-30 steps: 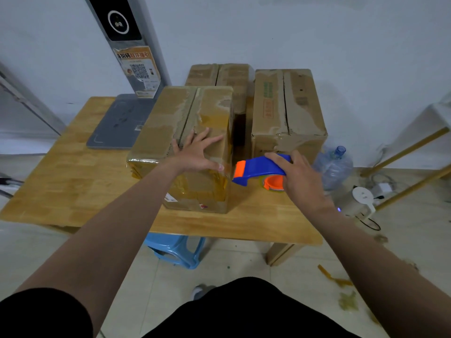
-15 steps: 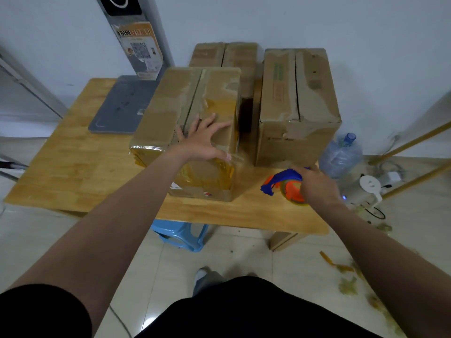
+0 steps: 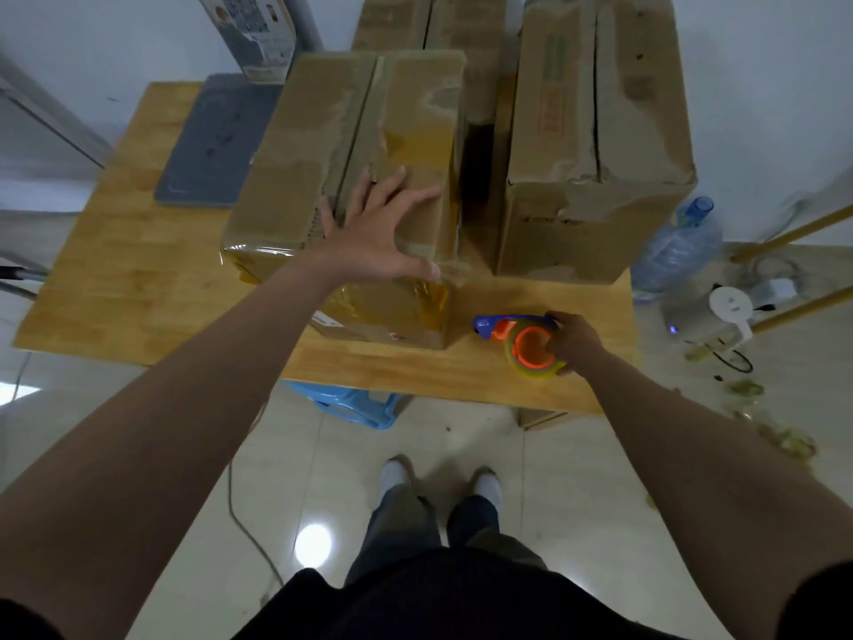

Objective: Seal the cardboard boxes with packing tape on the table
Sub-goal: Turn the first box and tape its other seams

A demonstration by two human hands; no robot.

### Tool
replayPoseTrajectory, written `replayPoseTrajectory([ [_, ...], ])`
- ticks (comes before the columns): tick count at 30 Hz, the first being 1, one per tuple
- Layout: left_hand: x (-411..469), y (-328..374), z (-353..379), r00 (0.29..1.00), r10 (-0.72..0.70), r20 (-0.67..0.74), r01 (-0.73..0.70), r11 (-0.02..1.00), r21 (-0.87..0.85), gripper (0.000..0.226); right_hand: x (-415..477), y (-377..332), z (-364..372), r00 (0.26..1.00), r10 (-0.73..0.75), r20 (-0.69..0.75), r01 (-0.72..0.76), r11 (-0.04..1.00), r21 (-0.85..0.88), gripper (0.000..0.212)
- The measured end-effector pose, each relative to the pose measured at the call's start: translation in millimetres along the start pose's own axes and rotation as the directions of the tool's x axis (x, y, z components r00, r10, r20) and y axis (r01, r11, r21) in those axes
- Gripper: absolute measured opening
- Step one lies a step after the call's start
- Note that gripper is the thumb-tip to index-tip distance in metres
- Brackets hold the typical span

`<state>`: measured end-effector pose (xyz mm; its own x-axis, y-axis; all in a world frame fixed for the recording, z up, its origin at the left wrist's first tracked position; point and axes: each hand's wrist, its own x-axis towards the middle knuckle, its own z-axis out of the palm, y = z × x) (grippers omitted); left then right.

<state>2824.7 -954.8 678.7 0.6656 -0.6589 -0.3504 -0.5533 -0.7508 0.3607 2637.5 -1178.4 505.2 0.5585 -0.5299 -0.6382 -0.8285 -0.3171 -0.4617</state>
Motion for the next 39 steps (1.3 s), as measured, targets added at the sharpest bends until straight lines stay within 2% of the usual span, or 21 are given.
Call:
replayPoseTrajectory([
  [6, -1.8, -0.6, -0.4, 1.000, 0.014, 0.002, -0.014, 1.000, -0.005, 0.097, -15.3, -15.3, -10.8, 0.984, -0.170, -0.043, 0.158, 0.966, -0.207, 0.050],
  [13, -9.5, -1.4, -9.3, 0.997, 0.082, -0.017, -0.081, 0.996, 0.047, 0.103, -59.9, -66.0, -38.5, 0.917, -0.371, -0.144, 0.312, 0.895, -0.318, 0.064],
  [15, -15.1, -4.7, -15.5, 0.990, 0.136, -0.026, -0.136, 0.991, 0.003, 0.102, -79.0, -88.7, -47.9, 0.900, -0.406, -0.159, 0.340, 0.881, -0.328, 0.068],
  [17, -25.8, -11.9, -23.2, 0.977, 0.204, -0.069, -0.207, 0.978, -0.039, 0.089, -93.6, -110.1, -52.8, 0.876, -0.448, -0.178, 0.366, 0.859, -0.357, 0.070],
  [19, -38.5, -25.7, -30.2, 0.954, 0.261, -0.148, -0.268, 0.963, -0.036, 0.066, -106.1, -129.4, -50.7, 0.842, -0.504, -0.193, 0.403, 0.825, -0.396, 0.067],
  [22, -59.1, -54.0, -39.3, 0.944, 0.260, -0.201, -0.264, 0.965, 0.007, 0.037, -125.7, -156.3, -36.4, 0.804, -0.565, -0.185, 0.446, 0.778, -0.442, 0.061],
  [24, -73.6, -73.5, -42.3, 0.946, 0.255, -0.199, -0.250, 0.967, 0.052, 0.033, -136.9, -173.4, -22.4, 0.752, -0.638, -0.165, 0.508, 0.721, -0.471, 0.056],
  [27, -92.2, -99.8, -41.8, 0.919, 0.325, -0.223, -0.300, 0.944, 0.138, 0.047, -149.4, -198.0, 4.2, 0.593, -0.798, -0.107, 0.647, 0.552, -0.526, 0.046],
  [29, -96.1, -113.7, -35.1, 0.924, 0.344, -0.168, -0.318, 0.934, 0.164, 0.050, -155.8, -212.8, 23.9, 0.521, -0.851, -0.063, 0.705, 0.470, -0.531, 0.041],
  [31, -95.4, -123.3, -24.8, 0.931, 0.351, -0.097, -0.333, 0.929, 0.162, 0.054, -163.5, -227.9, 44.8, 0.534, -0.845, -0.019, 0.730, 0.472, -0.495, 0.045],
  [34, -92.6, -132.1, -14.7, 0.906, 0.411, -0.102, -0.391, 0.904, 0.170, 0.058, -169.2, -242.3, 73.6, 0.607, -0.794, 0.024, 0.722, 0.539, -0.433, 0.056],
  [37, -95.3, -139.6, -12.9, 0.905, 0.410, -0.112, -0.390, 0.906, 0.166, 0.060, -164.3, -239.7, 90.3, 0.640, -0.768, 0.002, 0.658, 0.547, -0.518, 0.065],
  [39, -97.6, -146.4, -10.2, 0.921, 0.379, -0.088, -0.346, 0.902, 0.259, 0.070, -164.1, -231.9, 94.5, 0.644, -0.764, -0.035, 0.595, 0.530, -0.604, 0.072],
])
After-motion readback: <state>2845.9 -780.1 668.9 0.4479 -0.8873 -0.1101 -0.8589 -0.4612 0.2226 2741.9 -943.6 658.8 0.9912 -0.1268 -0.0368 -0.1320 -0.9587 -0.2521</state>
